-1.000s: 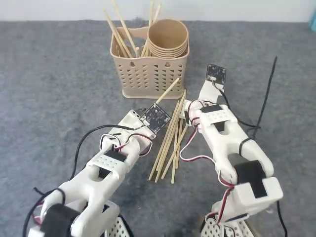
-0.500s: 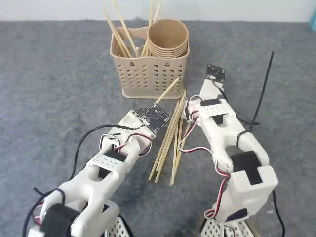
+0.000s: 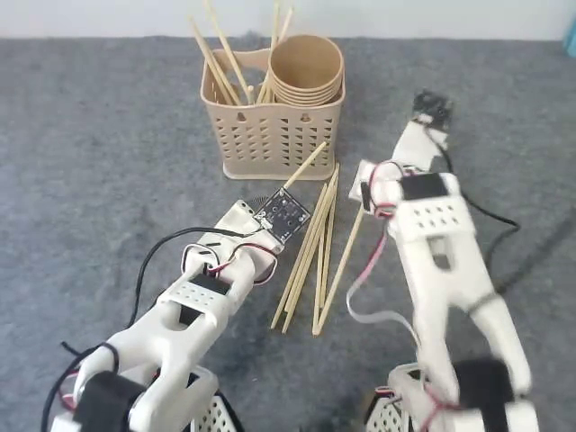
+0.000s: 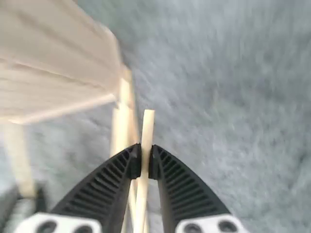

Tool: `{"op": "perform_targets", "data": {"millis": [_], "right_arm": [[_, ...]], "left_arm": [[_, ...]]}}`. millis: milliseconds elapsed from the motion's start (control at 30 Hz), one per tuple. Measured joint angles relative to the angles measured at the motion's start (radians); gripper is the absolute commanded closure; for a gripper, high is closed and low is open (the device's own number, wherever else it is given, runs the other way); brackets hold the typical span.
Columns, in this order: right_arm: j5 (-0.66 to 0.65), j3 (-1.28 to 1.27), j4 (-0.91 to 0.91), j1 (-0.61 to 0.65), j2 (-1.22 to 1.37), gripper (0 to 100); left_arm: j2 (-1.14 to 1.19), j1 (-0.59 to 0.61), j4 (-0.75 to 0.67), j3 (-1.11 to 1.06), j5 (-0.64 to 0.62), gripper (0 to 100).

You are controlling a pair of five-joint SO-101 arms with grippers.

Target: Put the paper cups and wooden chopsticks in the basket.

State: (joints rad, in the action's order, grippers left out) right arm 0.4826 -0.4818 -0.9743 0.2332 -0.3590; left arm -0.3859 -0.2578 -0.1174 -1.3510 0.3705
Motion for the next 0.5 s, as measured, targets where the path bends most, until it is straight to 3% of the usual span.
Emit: {"op": "perform_targets", "data": {"millis": [200,500], "right_arm": [[-0.006,-0.002,0.107,0.011,-0.359,99.1],[-0.143,-0.133,0.583,0.014,-0.514,99.1]], "left_arm": [[0.0,0.0,0.0,0.0,0.0,99],[-0.006,0.0,-0.028,-0.023,0.0,99]]}}
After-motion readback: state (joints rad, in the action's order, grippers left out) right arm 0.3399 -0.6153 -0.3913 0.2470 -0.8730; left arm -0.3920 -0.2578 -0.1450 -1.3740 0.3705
